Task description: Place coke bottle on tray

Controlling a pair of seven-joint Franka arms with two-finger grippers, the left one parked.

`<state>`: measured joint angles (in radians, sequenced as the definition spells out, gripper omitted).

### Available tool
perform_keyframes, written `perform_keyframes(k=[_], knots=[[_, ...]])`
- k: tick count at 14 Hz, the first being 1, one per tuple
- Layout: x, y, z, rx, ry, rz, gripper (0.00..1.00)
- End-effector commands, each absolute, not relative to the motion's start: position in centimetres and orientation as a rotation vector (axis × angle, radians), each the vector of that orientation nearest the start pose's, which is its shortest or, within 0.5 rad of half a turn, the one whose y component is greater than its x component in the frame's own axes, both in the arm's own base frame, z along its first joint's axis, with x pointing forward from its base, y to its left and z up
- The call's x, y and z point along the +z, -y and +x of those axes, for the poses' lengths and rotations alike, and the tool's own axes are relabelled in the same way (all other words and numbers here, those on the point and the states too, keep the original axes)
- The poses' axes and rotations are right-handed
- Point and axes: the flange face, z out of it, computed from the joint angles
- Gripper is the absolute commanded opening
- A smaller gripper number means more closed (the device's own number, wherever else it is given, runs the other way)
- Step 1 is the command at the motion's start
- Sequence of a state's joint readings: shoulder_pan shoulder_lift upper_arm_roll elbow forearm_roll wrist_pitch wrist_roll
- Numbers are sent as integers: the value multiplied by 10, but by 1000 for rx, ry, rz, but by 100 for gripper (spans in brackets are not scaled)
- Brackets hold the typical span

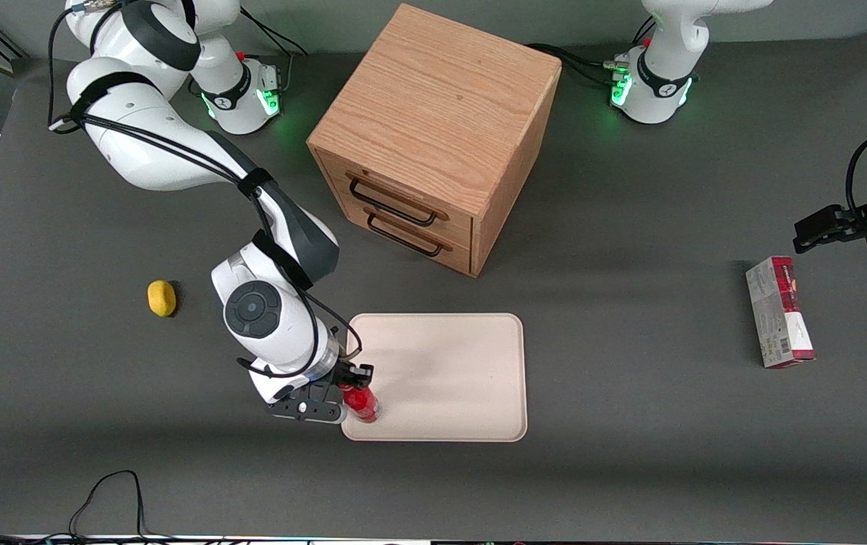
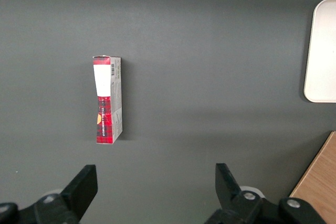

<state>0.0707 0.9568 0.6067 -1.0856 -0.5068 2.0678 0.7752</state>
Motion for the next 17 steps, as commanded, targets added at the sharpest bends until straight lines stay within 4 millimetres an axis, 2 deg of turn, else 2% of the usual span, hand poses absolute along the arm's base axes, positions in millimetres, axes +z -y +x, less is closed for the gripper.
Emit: perform_keyframes(k=[1,3,4,5,8,10,12,14,17], knots=[[318,-329,719,-240,-190,-3013,100],[327,-336,716,-262,-175,-3010,100],[333,-330,719,-289,-186,-3027,100],[351,-334,715,-323,-175,-3042,100],[400,-310,707,-288,-202,-3145,100],[438,-270,699,-160,-193,-3193,100],[479,-203,689,-2,-186,-3132,100],[517,-142,660,59,-122,-3119,100],[561,-77,610,82,-98,-3104,100]])
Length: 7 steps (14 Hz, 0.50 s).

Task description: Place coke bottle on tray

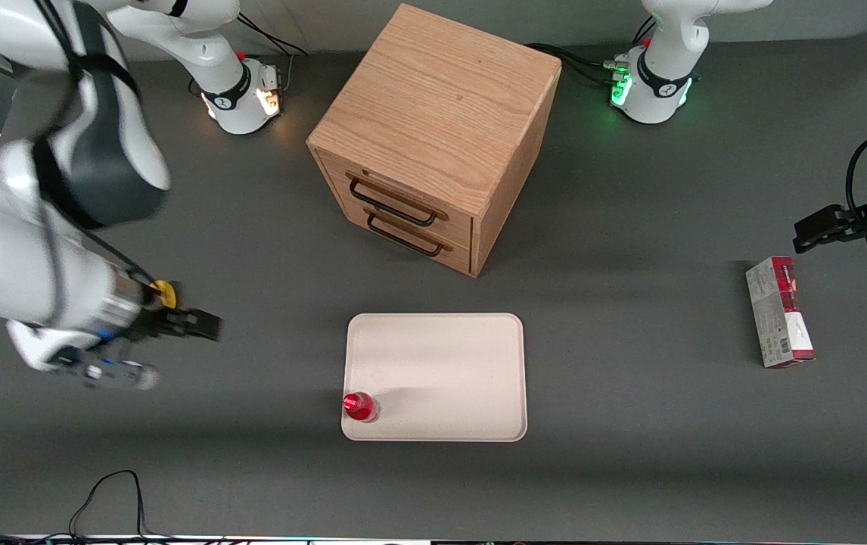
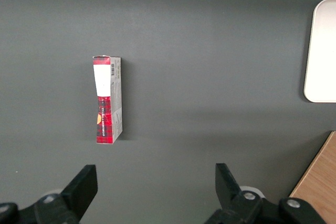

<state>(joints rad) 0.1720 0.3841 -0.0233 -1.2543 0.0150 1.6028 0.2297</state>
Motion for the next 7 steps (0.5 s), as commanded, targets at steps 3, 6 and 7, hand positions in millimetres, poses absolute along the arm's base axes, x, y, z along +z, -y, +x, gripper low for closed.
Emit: perform_keyframes(k=[3,6,7], knots=[[582,-46,559,73,-63,-3071,100],[584,-37,532,5,-70,-3062,100],[586,-36,530,1,-69,-3062,100]])
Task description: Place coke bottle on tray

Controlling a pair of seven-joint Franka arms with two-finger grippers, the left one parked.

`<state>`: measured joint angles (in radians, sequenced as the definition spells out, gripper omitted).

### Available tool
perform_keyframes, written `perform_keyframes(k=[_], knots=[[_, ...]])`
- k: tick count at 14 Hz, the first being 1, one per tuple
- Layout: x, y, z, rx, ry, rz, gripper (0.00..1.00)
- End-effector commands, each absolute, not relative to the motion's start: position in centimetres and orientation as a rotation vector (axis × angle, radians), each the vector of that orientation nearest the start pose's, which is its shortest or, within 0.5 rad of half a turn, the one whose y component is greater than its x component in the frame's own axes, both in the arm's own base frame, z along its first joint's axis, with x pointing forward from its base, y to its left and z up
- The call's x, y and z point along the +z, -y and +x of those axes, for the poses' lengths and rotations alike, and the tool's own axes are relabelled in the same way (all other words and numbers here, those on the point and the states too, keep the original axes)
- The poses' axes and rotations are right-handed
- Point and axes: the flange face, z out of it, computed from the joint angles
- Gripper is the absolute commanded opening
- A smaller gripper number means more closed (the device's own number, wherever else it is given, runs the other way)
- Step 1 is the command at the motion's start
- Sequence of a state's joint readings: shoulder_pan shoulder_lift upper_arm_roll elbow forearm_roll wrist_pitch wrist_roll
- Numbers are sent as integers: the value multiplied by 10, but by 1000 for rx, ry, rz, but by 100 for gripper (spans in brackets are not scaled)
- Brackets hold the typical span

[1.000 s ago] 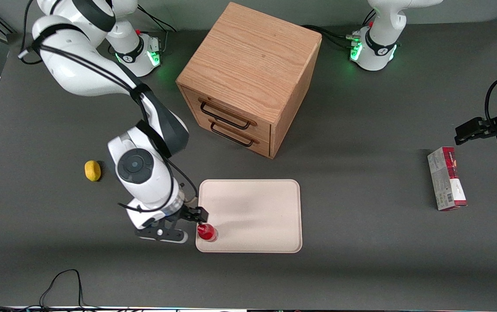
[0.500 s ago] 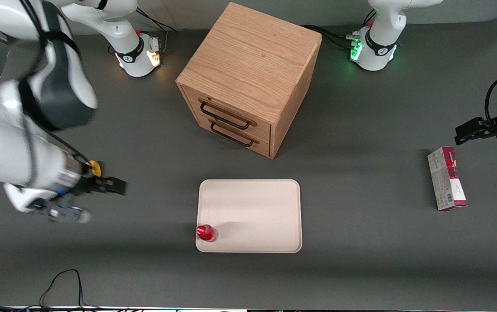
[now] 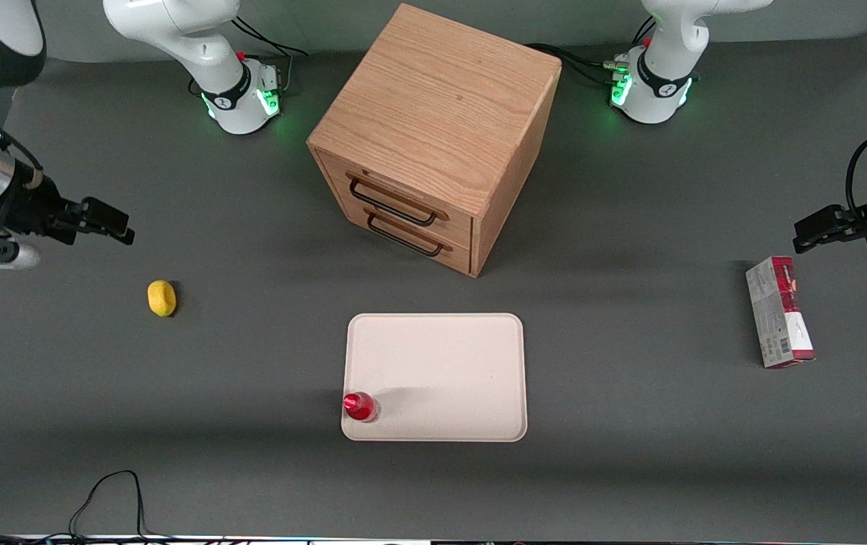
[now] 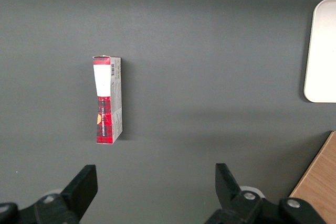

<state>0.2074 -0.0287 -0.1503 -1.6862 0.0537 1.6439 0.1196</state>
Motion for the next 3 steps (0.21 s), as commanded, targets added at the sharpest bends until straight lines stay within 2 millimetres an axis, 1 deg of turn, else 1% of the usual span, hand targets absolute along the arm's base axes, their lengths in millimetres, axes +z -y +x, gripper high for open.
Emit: perform_keyframes(k=[1,3], knots=[[588,-36,528,-6,-69,-3060,100],[590,-34,529,-16,-74,-3060,100]])
